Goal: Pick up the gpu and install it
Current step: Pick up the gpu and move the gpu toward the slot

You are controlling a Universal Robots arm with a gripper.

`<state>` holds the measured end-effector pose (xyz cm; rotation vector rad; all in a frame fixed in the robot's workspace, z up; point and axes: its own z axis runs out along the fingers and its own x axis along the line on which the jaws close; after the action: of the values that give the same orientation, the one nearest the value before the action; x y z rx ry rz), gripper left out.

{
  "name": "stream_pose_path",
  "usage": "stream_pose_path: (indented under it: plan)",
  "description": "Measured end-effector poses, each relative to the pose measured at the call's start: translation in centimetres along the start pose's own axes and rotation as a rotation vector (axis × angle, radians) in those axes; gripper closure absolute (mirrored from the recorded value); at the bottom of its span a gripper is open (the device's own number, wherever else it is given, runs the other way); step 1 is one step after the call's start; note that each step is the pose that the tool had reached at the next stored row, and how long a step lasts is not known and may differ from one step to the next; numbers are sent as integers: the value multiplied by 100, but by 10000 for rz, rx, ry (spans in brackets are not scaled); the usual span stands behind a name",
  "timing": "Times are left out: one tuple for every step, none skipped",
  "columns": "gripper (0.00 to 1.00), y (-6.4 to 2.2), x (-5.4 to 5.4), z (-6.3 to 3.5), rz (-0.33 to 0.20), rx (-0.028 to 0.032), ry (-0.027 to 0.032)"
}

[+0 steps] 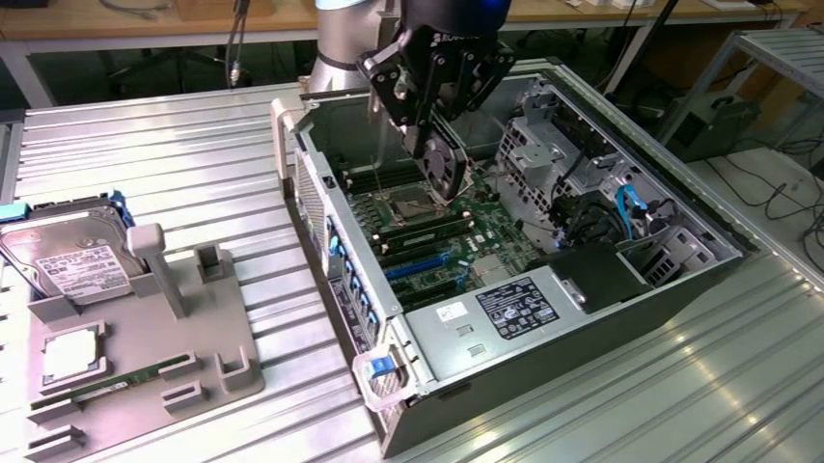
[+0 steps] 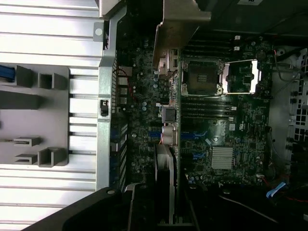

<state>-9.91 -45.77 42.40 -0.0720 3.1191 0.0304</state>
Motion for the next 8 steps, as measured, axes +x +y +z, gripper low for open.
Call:
stream_pose_path:
  plan:
    - [72, -1, -13, 0, 5, 1, 0]
    - [72, -1, -23, 0, 9, 1, 0]
    - [72, -2, -34, 1, 10, 1, 0]
    - [72, -2, -47, 1, 10, 1, 1]
    - [72, -3, -60, 1, 10, 0, 1]
    - [72, -3, -74, 2, 10, 0, 0]
    - [72, -4, -89, 2, 11, 1, 1]
    - [72, -5, -111, 2, 10, 1, 1]
